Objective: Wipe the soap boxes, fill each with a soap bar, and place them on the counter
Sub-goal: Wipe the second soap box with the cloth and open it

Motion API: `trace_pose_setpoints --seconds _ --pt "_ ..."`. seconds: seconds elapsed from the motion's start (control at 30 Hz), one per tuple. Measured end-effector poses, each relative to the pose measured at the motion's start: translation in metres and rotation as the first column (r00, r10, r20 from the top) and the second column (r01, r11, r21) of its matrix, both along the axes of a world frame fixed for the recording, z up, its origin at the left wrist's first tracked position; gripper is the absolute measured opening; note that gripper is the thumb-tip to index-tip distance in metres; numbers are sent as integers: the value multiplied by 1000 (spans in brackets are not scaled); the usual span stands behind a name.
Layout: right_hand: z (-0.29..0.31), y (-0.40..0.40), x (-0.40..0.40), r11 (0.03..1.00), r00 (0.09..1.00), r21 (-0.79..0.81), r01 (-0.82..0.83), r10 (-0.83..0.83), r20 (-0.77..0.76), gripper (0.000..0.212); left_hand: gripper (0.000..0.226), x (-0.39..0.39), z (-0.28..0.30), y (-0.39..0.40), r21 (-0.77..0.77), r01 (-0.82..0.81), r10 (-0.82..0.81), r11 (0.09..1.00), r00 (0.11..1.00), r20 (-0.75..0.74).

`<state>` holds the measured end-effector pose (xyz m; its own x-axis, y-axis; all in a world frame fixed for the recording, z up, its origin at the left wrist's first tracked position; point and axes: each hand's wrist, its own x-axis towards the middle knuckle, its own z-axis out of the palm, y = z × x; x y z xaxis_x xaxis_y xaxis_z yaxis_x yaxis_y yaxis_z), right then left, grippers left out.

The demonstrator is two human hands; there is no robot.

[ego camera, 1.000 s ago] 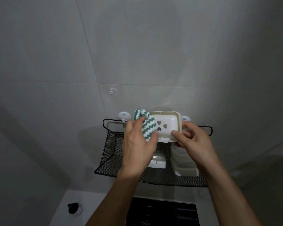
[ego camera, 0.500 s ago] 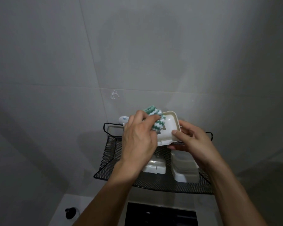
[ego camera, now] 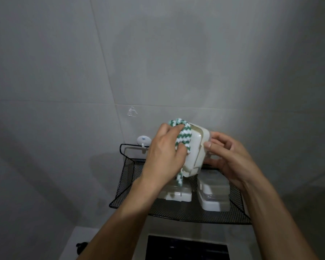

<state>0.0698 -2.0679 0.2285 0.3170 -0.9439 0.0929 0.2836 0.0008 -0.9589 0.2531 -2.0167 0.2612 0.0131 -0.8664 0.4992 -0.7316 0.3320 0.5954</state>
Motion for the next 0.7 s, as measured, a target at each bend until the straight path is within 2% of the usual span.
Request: trace_pose_setpoints --seconds 0.17,0.37,0.57,0.7 --pt "-1 2 2 995 995 -26 -95 95 -27 68 47 0 3 -2 27 1 0 1000 999 -50" --pt "1 6 5 989 990 -39 -140 140 -4 54 46 -1 8 -3 -24 9 -10 1000 999 -44" --pt "3 5 4 983 983 25 -183 182 33 49 49 -11 15 3 -83 79 -61 993 978 198" --pt "6 3 -1 976 977 41 -213 213 3 51 47 -1 16 -3 -80 43 -22 996 969 248"
